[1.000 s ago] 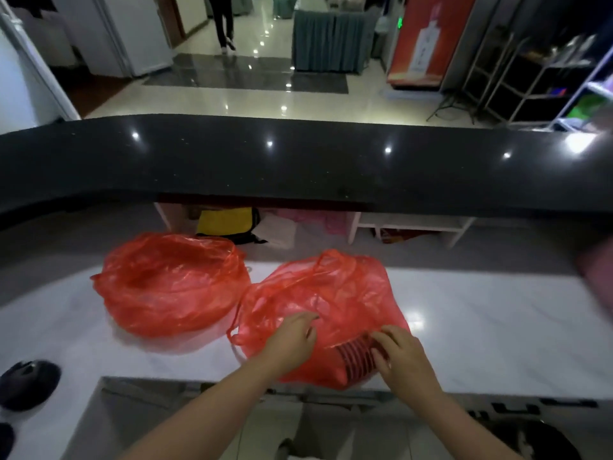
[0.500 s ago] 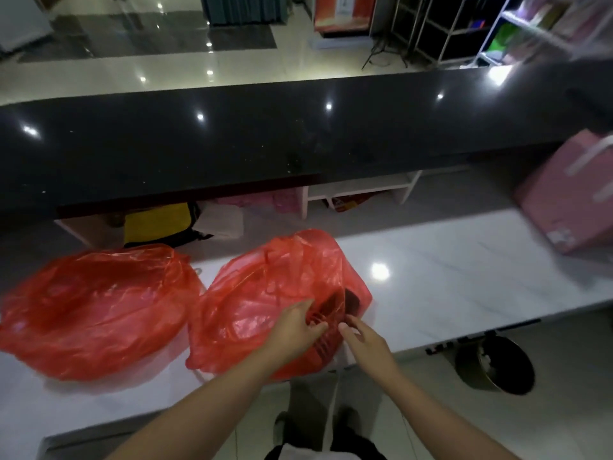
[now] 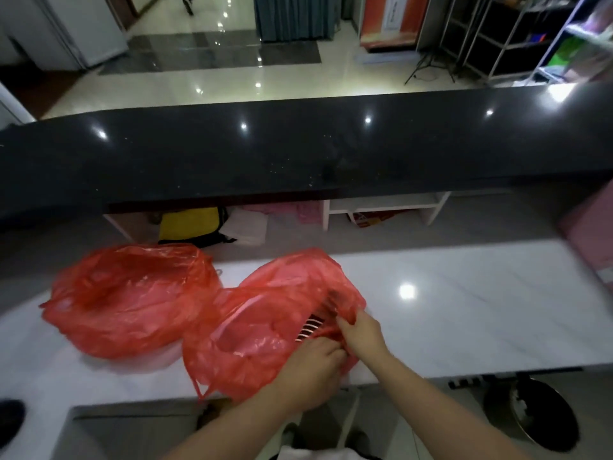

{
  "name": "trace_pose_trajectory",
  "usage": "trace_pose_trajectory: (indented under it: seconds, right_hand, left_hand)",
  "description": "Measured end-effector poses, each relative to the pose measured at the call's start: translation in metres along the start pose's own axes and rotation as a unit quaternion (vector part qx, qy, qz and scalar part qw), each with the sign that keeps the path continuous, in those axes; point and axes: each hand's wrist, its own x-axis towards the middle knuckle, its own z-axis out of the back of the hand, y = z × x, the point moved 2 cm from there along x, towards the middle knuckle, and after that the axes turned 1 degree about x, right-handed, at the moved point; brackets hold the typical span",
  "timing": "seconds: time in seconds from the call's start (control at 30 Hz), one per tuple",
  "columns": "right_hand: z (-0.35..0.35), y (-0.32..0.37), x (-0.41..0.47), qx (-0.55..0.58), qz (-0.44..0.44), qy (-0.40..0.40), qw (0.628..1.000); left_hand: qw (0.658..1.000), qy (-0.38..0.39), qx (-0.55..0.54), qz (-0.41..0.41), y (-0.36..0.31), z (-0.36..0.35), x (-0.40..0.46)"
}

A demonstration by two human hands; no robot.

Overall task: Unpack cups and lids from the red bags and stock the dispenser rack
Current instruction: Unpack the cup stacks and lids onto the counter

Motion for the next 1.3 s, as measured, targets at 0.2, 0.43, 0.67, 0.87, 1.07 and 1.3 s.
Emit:
trace_pose_trajectory:
  seconds: [0.2, 0.43, 0.67, 0.87, 1.07, 1.3]
  right_hand:
    - [0.000, -0.021, 0.024, -0.070, -0.037, -0.005, 0.997]
    - [0.006, -0.005, 0.017, -0.196, 0.182, -0.119, 0.956]
    - [-0.006, 0.010, -0.009, -0.281, 0.520, 0.014, 0.807]
    - [-0.006, -0.017, 0.014, -0.319, 0.316, 0.127, 0.885]
    - [-0.005, -0.023, 0.020, -0.260, 0.274, 0.141, 0.915]
    - [-0.009, -0.011, 0.020, -0.228, 0.243, 0.140, 0.932]
  left_hand:
    - [0.994, -0.082, 0.024, 0.069, 0.007, 0.000, -0.038]
    - [0.990, -0.098, 0.079, 0.060, 0.000, -0.009, -0.049]
    - [0.994, -0.064, 0.084, 0.037, -0.009, -0.016, -0.050]
    - [0.996, -0.079, 0.041, 0.018, -0.020, -0.024, -0.056]
    - [0.850, -0.216, -0.283, 0.387, -0.004, -0.018, -0.051]
    - [0.486, -0.226, -0.634, 0.558, 0.013, -0.014, -0.028]
